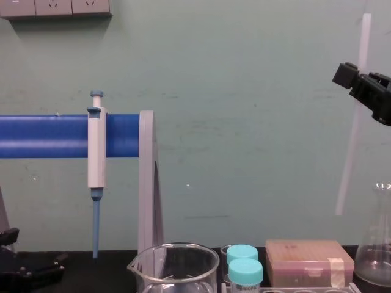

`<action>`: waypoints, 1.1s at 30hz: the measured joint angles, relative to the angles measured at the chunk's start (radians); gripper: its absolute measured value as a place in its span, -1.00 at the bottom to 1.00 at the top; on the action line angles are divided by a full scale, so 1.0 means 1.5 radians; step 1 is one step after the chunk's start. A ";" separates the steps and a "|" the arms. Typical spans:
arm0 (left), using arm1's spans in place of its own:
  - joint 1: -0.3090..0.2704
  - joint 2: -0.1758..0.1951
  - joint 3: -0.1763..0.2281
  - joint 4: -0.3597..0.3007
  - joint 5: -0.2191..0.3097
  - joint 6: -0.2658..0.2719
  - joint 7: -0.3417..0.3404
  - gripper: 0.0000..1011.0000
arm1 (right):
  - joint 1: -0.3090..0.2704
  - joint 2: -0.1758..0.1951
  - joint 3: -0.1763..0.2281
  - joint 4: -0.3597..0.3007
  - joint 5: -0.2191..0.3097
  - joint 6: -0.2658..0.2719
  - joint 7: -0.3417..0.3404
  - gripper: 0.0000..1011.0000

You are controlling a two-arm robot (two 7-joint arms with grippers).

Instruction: Pick up the stirring rod with one hand, then place it down.

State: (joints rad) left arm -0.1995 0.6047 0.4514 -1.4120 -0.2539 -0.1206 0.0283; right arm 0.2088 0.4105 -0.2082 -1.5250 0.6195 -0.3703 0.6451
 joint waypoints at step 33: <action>0.000 0.000 0.000 0.000 0.000 0.000 0.000 0.98 | 0.010 0.027 -0.011 0.014 0.004 0.014 0.013 -0.86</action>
State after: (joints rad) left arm -0.1995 0.6047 0.4514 -1.4120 -0.2539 -0.1206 0.0283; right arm 0.2240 0.4505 -0.2250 -1.5035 0.6250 -0.3498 0.6639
